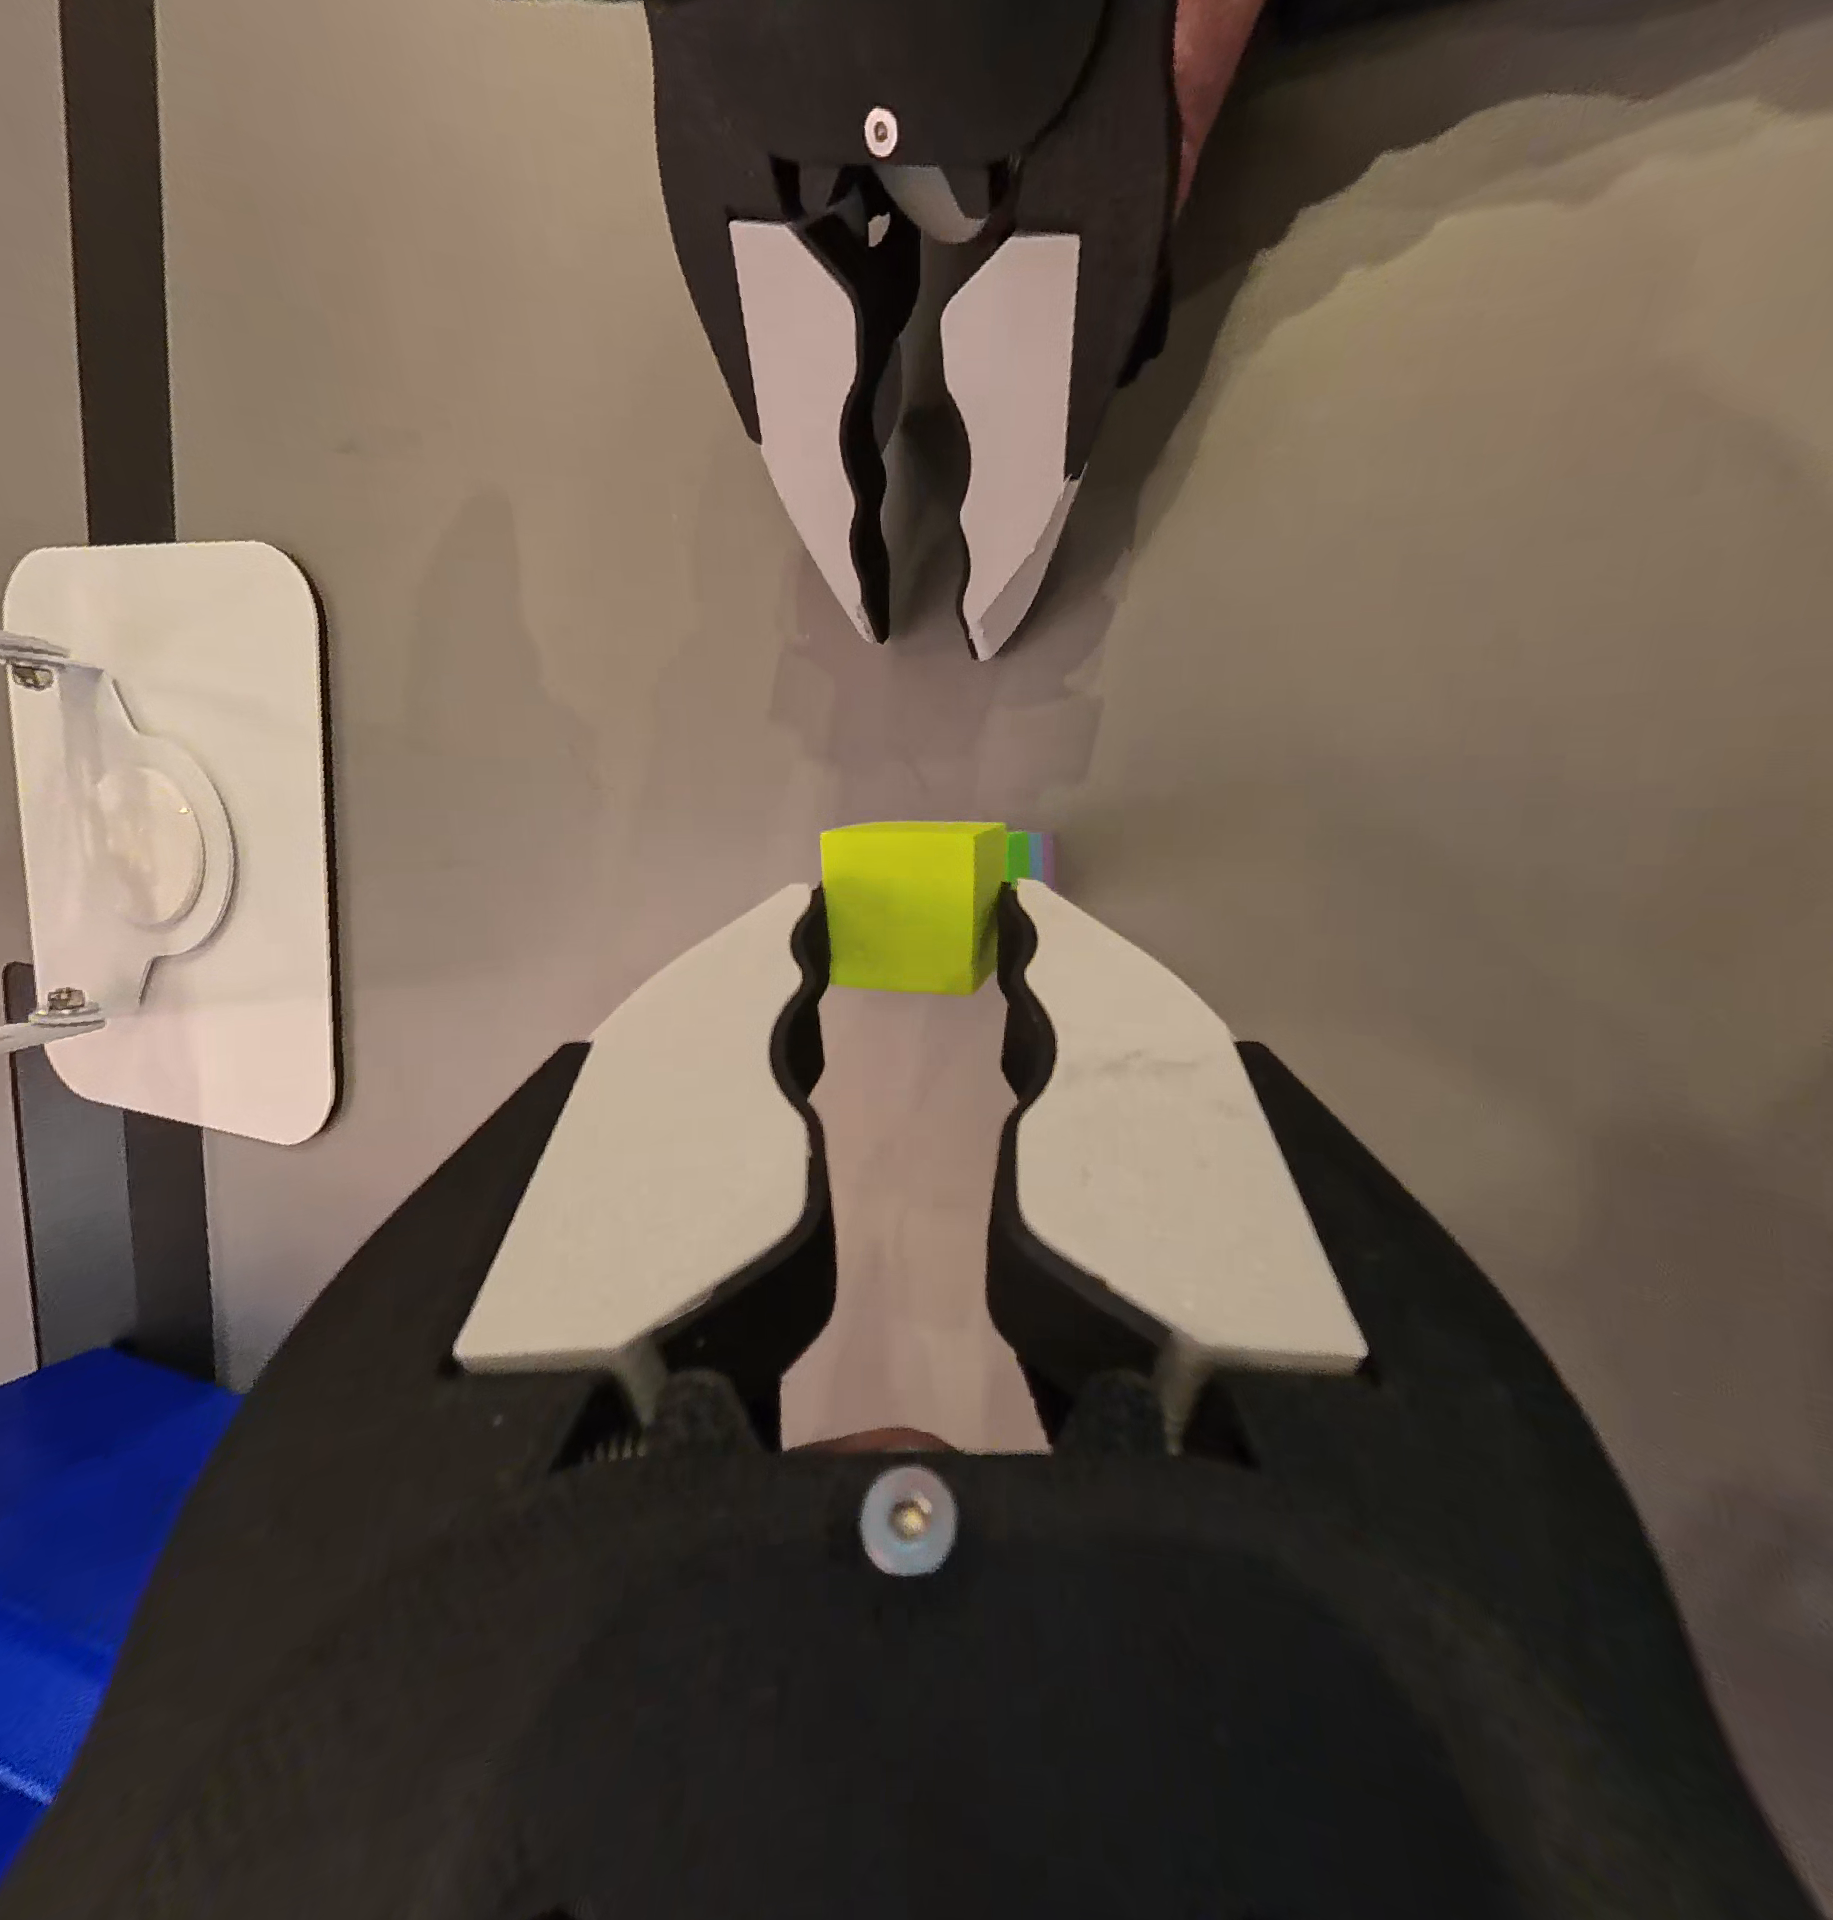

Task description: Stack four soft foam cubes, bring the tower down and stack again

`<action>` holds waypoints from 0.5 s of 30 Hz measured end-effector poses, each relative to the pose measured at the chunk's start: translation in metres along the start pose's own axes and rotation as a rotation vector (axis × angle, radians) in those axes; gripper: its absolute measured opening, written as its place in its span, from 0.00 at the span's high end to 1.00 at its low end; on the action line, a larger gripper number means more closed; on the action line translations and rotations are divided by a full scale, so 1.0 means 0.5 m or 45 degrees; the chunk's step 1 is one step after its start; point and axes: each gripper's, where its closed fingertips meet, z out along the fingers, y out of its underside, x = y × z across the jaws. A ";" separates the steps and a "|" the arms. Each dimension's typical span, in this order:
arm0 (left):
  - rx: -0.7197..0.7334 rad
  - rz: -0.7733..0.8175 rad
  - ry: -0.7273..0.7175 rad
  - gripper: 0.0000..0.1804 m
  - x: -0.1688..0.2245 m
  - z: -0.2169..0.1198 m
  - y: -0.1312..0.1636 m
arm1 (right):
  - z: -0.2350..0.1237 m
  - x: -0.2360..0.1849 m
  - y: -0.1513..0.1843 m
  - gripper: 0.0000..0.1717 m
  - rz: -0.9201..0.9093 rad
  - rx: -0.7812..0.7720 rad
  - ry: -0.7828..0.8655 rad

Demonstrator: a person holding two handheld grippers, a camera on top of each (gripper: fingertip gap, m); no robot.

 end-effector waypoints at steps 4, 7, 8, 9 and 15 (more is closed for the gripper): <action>-0.011 0.003 -0.004 0.83 0.000 0.005 0.004 | 0.000 0.000 0.000 0.85 0.002 0.001 -0.001; -0.021 0.006 0.003 0.83 0.002 0.009 0.007 | 0.000 0.000 0.000 0.85 0.002 0.001 -0.002; -0.020 0.003 0.002 0.83 0.002 0.010 0.008 | 0.000 0.000 0.000 0.85 0.002 0.001 -0.002; -0.025 0.002 -0.001 0.83 0.002 0.011 0.009 | 0.000 0.000 0.000 0.85 0.002 0.001 -0.002; -0.043 0.013 -0.001 0.83 0.003 0.017 0.013 | 0.000 0.000 0.000 0.85 0.001 0.000 -0.002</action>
